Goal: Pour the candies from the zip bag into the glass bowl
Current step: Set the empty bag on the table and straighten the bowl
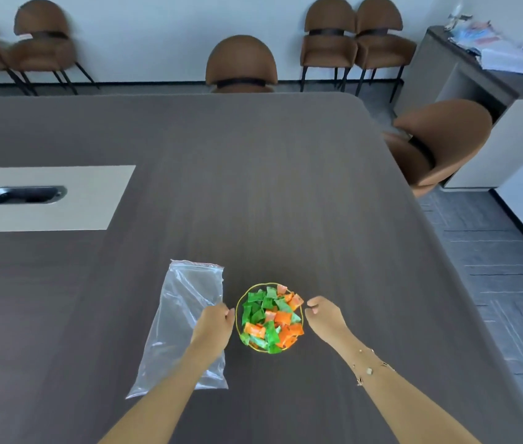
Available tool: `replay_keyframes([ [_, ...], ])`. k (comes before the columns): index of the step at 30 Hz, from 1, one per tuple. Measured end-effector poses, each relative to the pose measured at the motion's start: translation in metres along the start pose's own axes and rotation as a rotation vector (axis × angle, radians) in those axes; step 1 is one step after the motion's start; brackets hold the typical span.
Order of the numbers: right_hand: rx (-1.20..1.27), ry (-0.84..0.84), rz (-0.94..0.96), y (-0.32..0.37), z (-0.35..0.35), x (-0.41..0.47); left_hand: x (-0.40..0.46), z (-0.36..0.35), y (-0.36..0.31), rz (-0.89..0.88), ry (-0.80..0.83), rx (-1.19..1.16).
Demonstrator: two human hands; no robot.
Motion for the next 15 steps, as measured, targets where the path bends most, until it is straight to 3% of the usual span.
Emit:
replay_keyframes([
  [11, 0.057, 0.102, -0.027, -0.005, -0.026, 0.010, 0.033, -0.080, 0.040, 0.223, 0.101, -0.147],
  [15, 0.063, 0.106, -0.042, -0.002, -0.028, 0.009, 0.017, -0.055, 0.015, 0.228, 0.076, -0.198],
])
Point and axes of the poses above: each hand's wrist, its own x-axis towards the middle knuckle, its own z-axis out of the back of the hand, y = z × x, the point moved 3 cm from there along x, towards the middle knuckle, and after that the axes turned 15 degrees about -y, right-handed, at the moved point
